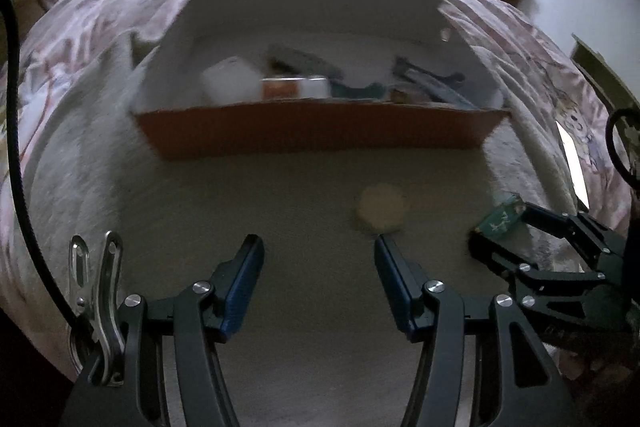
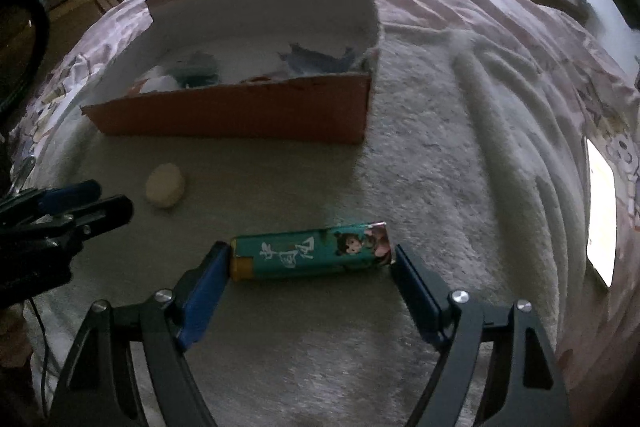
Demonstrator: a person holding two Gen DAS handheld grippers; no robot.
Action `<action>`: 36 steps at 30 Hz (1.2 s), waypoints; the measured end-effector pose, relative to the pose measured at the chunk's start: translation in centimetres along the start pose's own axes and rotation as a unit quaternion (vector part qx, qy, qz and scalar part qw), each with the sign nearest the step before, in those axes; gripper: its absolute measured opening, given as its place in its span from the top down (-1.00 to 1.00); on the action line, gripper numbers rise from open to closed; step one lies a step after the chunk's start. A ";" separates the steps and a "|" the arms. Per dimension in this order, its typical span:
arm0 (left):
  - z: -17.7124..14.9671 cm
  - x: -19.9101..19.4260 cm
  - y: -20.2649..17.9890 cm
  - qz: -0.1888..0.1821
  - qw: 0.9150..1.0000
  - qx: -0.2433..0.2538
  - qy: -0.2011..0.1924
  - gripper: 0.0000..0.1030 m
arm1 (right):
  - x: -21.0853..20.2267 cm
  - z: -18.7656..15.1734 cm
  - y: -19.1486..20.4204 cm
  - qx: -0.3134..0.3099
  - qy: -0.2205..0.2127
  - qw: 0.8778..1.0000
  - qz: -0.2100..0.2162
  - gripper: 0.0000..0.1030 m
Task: Organize rigid objects
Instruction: 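Grasp the green tube with the right gripper while the left gripper grasps the beige round sponge, then carry the green tube and beige sponge over the box with both grippers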
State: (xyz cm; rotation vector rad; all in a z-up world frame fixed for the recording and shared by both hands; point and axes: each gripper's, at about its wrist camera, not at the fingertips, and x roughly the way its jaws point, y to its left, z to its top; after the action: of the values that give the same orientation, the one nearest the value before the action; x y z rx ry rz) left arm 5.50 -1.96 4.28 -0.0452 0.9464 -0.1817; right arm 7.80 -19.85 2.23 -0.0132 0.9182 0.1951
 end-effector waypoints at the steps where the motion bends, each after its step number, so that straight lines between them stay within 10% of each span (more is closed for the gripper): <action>1: 0.2 0.3 -0.7 0.000 1.000 0.011 0.000 -0.14 | 0.0 0.0 -0.2 0.001 -0.001 1.000 0.002 -0.64; 8: 1.3 2.1 -2.9 0.012 0.999 0.039 0.003 -0.06 | -0.1 -0.4 -0.5 0.005 -0.008 1.000 0.018 -0.64; 13: 1.2 2.5 -3.4 0.025 0.999 0.048 -0.005 0.37 | -0.2 -0.5 -0.8 0.009 -0.013 1.000 0.026 -0.64; 36: 4.1 -3.0 -0.1 0.035 0.996 0.029 -0.078 0.37 | -2.8 2.6 1.9 -0.013 -0.044 0.998 0.050 -0.64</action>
State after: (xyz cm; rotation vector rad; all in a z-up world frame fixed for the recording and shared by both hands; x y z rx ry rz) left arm 7.08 -1.72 9.06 0.0283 0.7845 -0.1383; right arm 7.90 -18.17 6.16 0.0173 0.8287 0.2981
